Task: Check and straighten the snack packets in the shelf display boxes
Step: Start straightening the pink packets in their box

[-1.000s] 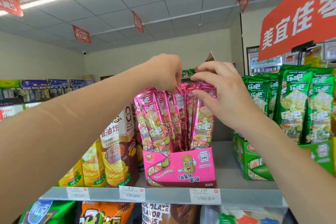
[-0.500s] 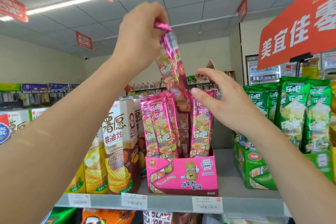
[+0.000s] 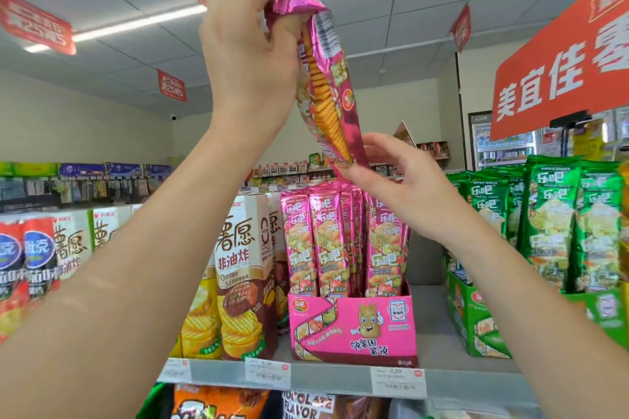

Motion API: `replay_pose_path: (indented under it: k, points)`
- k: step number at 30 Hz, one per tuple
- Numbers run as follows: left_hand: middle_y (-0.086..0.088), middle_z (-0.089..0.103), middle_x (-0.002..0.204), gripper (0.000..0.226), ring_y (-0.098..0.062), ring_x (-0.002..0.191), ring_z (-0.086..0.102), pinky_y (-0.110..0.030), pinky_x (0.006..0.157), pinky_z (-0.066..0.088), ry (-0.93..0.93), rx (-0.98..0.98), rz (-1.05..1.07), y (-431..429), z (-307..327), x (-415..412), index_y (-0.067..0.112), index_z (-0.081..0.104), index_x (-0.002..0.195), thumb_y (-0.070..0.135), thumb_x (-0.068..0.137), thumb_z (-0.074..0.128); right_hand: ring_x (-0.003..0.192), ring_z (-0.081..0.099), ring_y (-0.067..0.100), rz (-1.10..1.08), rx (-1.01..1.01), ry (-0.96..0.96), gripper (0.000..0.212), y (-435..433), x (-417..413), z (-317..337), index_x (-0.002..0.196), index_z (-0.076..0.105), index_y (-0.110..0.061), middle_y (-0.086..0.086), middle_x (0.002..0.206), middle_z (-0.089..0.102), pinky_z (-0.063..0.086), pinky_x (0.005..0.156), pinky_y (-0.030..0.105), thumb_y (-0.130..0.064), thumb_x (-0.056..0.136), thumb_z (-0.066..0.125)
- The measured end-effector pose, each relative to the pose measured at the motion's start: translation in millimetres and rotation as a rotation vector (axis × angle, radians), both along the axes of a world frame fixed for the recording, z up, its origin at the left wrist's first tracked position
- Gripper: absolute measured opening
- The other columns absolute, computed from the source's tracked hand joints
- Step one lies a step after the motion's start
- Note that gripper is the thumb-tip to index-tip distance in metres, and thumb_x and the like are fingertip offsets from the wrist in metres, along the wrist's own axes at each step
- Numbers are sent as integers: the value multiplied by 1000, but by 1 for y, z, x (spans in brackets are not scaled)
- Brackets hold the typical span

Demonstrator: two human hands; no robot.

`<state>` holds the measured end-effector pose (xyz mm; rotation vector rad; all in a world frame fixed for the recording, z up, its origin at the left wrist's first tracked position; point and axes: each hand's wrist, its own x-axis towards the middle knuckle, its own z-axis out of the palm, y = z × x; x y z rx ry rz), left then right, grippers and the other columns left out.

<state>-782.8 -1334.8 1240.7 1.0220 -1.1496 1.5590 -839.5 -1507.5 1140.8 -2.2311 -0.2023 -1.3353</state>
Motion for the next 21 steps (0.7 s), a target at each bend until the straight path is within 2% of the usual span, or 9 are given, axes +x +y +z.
replay_pose_path:
  k: [3, 6, 8, 11, 13, 15, 18, 20, 21]
  points:
    - [-18, 64, 95, 13, -13, 90, 49, -19, 76, 40, -23, -64, -35, -3, 4, -8, -3, 67, 95, 4, 87, 58, 104, 55, -11, -51, -32, -1, 40, -1, 6, 1, 125, 53, -36, -25, 110, 62, 44, 91, 29, -38, 87, 67]
    - [-15, 63, 94, 13, -12, 89, 49, -15, 75, 38, -43, -76, -65, -3, 8, -13, -1, 67, 95, 8, 89, 61, 92, 62, -4, -85, 6, -99, 35, -1, 8, 3, 127, 55, -29, -21, 107, 65, 51, 84, 27, -30, 92, 63]
    - [-9, 59, 91, 13, -13, 87, 51, -17, 74, 41, -48, -75, -79, -1, 8, -13, 1, 68, 96, 10, 89, 61, 89, 63, 1, -93, 27, -155, 33, -3, 3, 6, 126, 57, -26, -19, 103, 67, 51, 81, 26, -26, 94, 61]
    - [-2, 57, 92, 13, -22, 86, 56, -34, 77, 49, -11, -80, -101, 5, 7, -4, 4, 67, 98, 11, 89, 62, 82, 63, 9, -76, 44, -187, 28, -7, -9, 7, 122, 58, -27, -18, 97, 67, 51, 74, 22, -20, 94, 59]
    - [-3, 59, 93, 12, -20, 86, 55, -40, 79, 49, 47, -71, -132, 8, 4, 3, 6, 66, 99, 12, 89, 61, 81, 62, 6, -68, 32, -176, 27, -7, -18, 5, 120, 58, -30, -19, 97, 66, 48, 68, 14, -20, 95, 58]
    - [-2, 60, 92, 10, -16, 85, 53, -40, 79, 49, 102, -68, -174, 9, -1, 9, 9, 66, 98, 13, 90, 62, 85, 61, 0, -56, 28, -158, 26, -4, -29, 2, 118, 58, -31, -19, 96, 65, 44, 67, 9, -19, 95, 58]
    - [-3, 62, 90, 6, -16, 82, 55, -40, 78, 50, 198, -70, -213, 7, -12, 13, 16, 65, 94, 15, 89, 64, 85, 62, 6, 2, 44, -132, 28, 4, -47, -10, 118, 59, -32, -15, 95, 67, 51, 72, 22, -16, 96, 57]
    - [-6, 66, 91, 6, -21, 81, 60, -41, 78, 52, 282, -36, -200, 5, -21, 14, 21, 66, 93, 17, 88, 66, 80, 63, 10, 42, 54, -132, 34, 11, -62, -23, 118, 58, -40, -17, 99, 67, 55, 70, 33, -15, 96, 55]
    - [-6, 68, 91, 7, -21, 82, 63, -42, 78, 53, 327, -7, -177, 4, -27, 13, 23, 67, 93, 18, 87, 67, 76, 63, 7, 55, 62, -135, 37, 15, -69, -30, 115, 58, -46, -19, 99, 68, 55, 67, 29, -15, 95, 54]
